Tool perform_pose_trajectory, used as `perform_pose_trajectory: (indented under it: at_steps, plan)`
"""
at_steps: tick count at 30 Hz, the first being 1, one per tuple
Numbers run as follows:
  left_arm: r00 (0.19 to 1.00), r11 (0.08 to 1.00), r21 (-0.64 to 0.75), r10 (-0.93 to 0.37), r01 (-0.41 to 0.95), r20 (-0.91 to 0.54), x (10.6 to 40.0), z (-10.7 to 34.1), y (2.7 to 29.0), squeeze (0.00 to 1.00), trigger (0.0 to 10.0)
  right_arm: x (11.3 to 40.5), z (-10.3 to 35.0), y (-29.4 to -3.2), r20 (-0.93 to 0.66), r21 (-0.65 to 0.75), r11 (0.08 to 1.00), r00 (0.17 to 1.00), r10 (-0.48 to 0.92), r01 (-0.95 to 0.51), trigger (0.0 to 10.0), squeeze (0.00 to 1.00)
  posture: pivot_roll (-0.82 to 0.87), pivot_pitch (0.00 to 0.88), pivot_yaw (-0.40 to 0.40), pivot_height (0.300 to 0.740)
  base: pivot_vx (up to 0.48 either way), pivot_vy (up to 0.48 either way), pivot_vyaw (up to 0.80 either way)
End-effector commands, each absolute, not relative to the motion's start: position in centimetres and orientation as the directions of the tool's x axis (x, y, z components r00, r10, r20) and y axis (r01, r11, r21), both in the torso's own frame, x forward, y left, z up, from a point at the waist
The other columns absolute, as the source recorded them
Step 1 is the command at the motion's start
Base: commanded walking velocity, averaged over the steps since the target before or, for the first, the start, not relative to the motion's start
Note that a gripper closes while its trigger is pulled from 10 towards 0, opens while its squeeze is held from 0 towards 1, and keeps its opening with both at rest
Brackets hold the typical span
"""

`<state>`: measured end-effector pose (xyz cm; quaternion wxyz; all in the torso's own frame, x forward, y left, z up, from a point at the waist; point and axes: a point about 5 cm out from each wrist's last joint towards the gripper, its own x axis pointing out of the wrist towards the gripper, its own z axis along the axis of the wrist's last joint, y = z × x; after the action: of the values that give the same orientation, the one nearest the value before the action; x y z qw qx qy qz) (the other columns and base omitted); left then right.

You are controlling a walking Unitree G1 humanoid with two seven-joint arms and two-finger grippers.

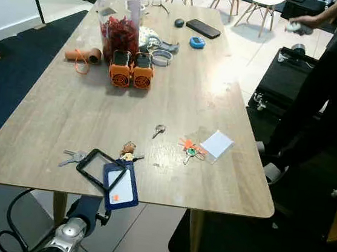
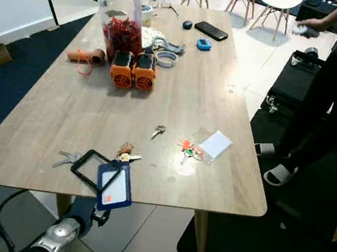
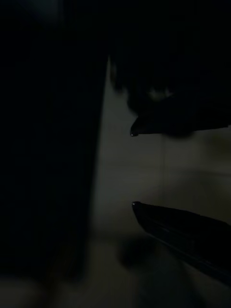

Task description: Hang keys on a hook

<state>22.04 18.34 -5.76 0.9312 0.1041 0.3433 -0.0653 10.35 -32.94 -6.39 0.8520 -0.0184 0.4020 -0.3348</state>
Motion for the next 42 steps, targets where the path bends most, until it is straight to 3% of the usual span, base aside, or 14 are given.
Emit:
perform_pose_trajectory:
  at_steps: [1,2,5,9,12,18,19,23,25,28,31,35,39,42]
  plan:
    - [0.739,0.969,0.146,-0.050,0.199,-0.672,21.6,-6.1,18.3,0.00,10.0,11.6,-4.1,-35.5,-0.539,-0.284,0.689,0.484,-0.690,0.666,10.0,0.00,0.05,0.047,-0.025,0.740,0.000,0.000,0.00]
    - [0.739,0.969,0.146,-0.050,0.199,-0.672,21.6,-6.1,18.3,0.00,10.0,11.6,-4.1,-35.5,-0.539,-0.284,0.689,0.484,-0.690,0.666,10.0,0.00,0.05,0.047,-0.025,0.740,0.000,0.000,0.00]
    - [0.737,0.969,0.145,-0.051,0.200,-0.674,21.5,-6.2,18.3,0.00,10.0,14.9,1.2,-39.7,-0.307,-0.187,0.610,0.544,-0.781,0.770,10.0,0.00,0.05,0.049,-0.024,0.740,0.000,0.000,0.00]
    - [0.737,0.969,0.143,-0.052,0.200,-0.674,21.5,-6.2,18.3,0.00,10.0,17.0,3.7,-40.7,-0.220,-0.104,0.614,0.584,-0.781,0.782,10.0,0.00,0.05,0.049,-0.023,0.740,0.000,0.000,0.00]
    - [0.736,0.969,0.140,-0.058,0.205,-0.674,21.4,-6.2,18.2,0.00,10.0,21.4,7.6,-40.9,-0.113,0.004,0.714,0.710,-0.696,0.700,10.0,0.00,0.05,0.047,-0.024,0.740,0.000,0.000,0.00]
    - [0.734,0.965,0.142,-0.070,0.223,-0.676,21.3,-6.3,18.0,0.00,10.0,25.8,10.7,-39.2,-0.033,0.048,0.839,0.841,-0.540,0.542,10.0,0.00,0.05,0.045,-0.027,0.740,0.000,0.000,0.00]
    - [0.731,0.966,0.138,-0.071,0.221,-0.678,21.3,-6.3,18.0,0.00,10.0,29.0,12.6,-36.4,-0.010,0.020,0.931,0.931,-0.364,0.364,10.0,0.00,0.05,0.040,-0.027,0.740,0.000,0.000,0.00]
    - [0.730,0.966,0.135,-0.071,0.219,-0.680,21.2,-6.3,18.0,0.00,10.0,31.2,14.0,-33.6,0.004,-0.011,0.978,0.978,-0.210,0.210,10.0,0.00,0.05,0.040,-0.027,0.740,0.000,0.000,0.00]
    - [0.720,0.963,0.172,-0.033,0.209,-0.694,21.1,-6.4,18.6,0.00,10.0,32.5,14.5,-30.0,0.005,-0.033,0.999,1.000,-0.021,0.021,10.0,0.00,0.05,0.034,-0.026,0.740,0.000,0.000,0.00]
    - [0.714,0.960,0.193,-0.012,0.205,-0.700,21.0,-6.5,18.9,0.00,10.0,32.8,14.6,-28.7,0.002,-0.037,0.998,0.999,0.046,-0.046,10.0,0.00,0.05,0.034,-0.026,0.740,0.000,0.000,0.00]
    - [0.671,0.931,0.279,0.053,0.234,-0.740,20.3,-6.9,20.3,0.00,10.0,33.2,14.1,-24.3,-0.021,-0.020,0.966,0.966,0.258,-0.258,10.0,0.00,0.05,0.032,-0.022,0.740,0.000,0.000,0.00]
    - [0.658,0.921,0.303,0.072,0.245,-0.750,20.1,-7.0,20.6,0.00,10.0,33.3,13.9,-23.2,-0.030,-0.012,0.953,0.952,0.304,-0.304,10.0,0.00,0.05,0.032,-0.022,0.740,0.000,0.000,0.00]
    - [0.637,0.928,0.296,0.090,0.224,-0.765,19.7,-7.1,21.2,0.00,10.0,32.5,12.9,-19.4,-0.109,-0.008,0.880,0.875,0.472,-0.476,10.0,0.00,0.06,0.042,-0.020,0.740,0.000,0.000,0.00]
    - [0.633,0.932,0.283,0.081,0.226,-0.770,19.5,-7.2,21.1,0.00,10.0,32.1,12.3,-18.4,-0.157,-0.038,0.852,0.845,0.511,-0.522,10.0,0.00,0.06,0.052,-0.023,0.740,0.000,0.000,0.00]
